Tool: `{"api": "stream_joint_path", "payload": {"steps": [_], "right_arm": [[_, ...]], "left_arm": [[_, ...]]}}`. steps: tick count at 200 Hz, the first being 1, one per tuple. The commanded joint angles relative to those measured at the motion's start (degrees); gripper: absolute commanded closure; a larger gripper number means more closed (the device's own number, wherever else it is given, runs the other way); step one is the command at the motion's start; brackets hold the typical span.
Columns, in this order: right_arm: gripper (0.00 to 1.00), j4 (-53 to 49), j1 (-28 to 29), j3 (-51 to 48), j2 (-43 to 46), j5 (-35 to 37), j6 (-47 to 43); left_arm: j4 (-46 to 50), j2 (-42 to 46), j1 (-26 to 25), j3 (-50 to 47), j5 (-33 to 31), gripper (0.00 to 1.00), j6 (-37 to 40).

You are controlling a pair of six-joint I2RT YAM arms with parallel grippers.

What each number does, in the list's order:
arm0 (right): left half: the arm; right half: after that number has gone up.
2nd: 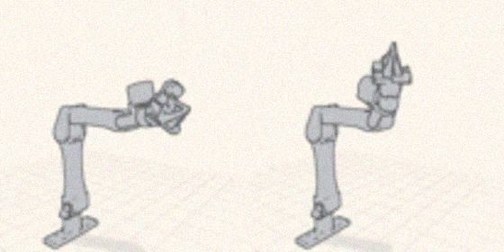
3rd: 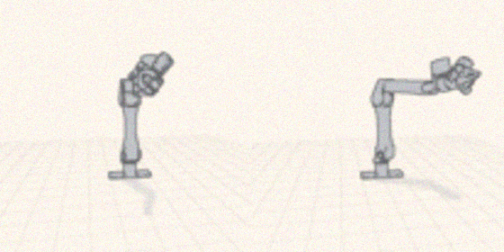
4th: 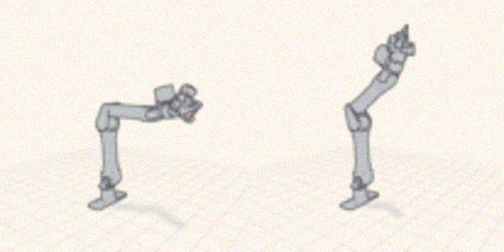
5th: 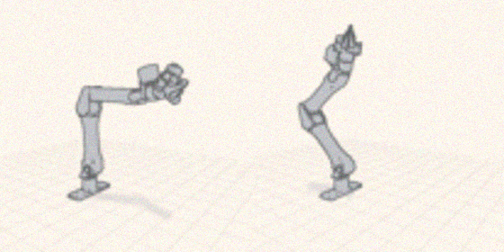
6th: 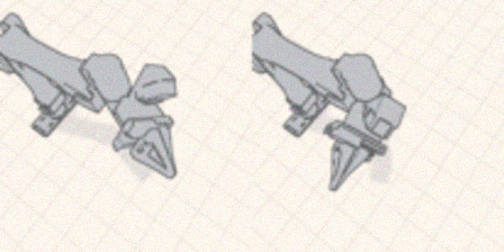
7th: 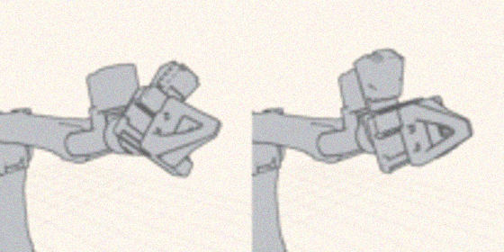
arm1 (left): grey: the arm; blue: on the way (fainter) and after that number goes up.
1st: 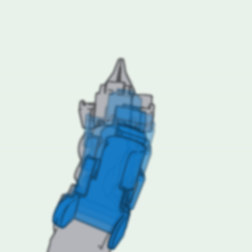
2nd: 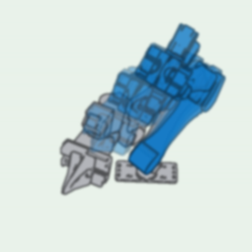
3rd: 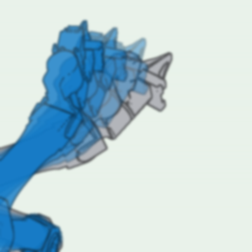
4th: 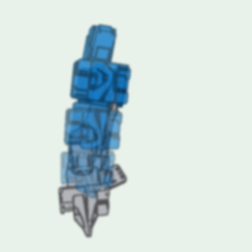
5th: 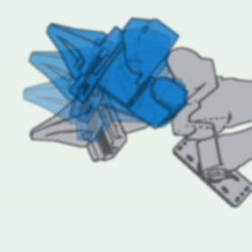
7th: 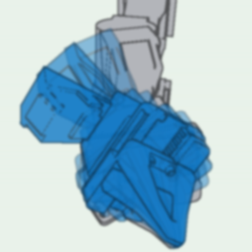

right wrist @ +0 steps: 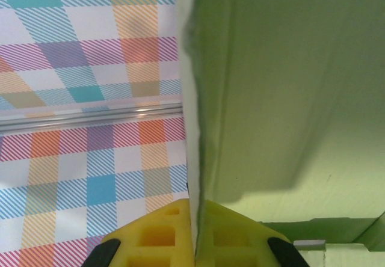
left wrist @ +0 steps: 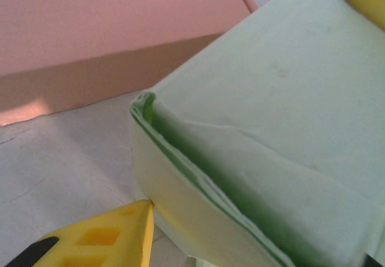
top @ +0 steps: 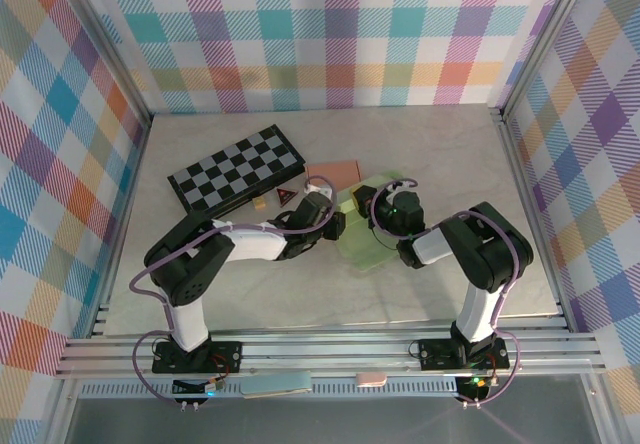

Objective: Fold the paper box

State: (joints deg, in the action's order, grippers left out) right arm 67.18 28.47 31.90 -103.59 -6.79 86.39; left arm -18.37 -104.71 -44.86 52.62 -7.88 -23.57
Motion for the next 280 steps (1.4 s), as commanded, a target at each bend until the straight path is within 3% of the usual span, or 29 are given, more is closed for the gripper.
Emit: {"api": "stream_joint_path", "payload": {"steps": [1, 100, 156, 178, 204, 245, 255, 280], "right_arm": [[0.98, -1.7, 2.07, 0.36, -1.04, -1.06, 1.28], [1.0, -2.57, 3.22, 0.49, -1.64, -0.42, 3.25], [1.0, -4.57, 3.86, 1.0, -0.62, 0.45, 4.32], [0.86, -7.58, 3.79, 0.86, 2.11, 2.08, 4.66], [0.59, -19.73, 2.66, 2.11, 10.32, 3.53, 2.91], [0.41, -55.58, -5.01, 14.18, 27.12, 1.07, -11.19], [0.36, -65.75, -7.3, 19.42, 29.29, 0.3, -15.65], [0.33, -83.83, -11.79, 32.12, 30.07, -1.64, -26.6]], "left_arm": [[-0.98, -1.94, -0.3, 2.02, -4.29, 0.64, -1.28], [1.26, -5.64, -0.89, 7.43, -6.04, 0.75, -0.95], [8.7, -7.01, -1.27, 11.97, -10.39, 0.96, -2.16], [14.09, -6.38, -1.4, 13.75, -14.18, 1.0, -3.44], [19.5, -3.7, -1.43, 15.1, -18.44, 1.0, -4.93], [36.62, 0.34, 0.48, 22.58, -13.25, 1.0, -3.93], [41.05, 0.97, 1.33, 24.78, -11.32, 1.0, -4.06], [50.78, 2.49, 3.38, 29.52, -8.19, 1.0, -5.47]]}}
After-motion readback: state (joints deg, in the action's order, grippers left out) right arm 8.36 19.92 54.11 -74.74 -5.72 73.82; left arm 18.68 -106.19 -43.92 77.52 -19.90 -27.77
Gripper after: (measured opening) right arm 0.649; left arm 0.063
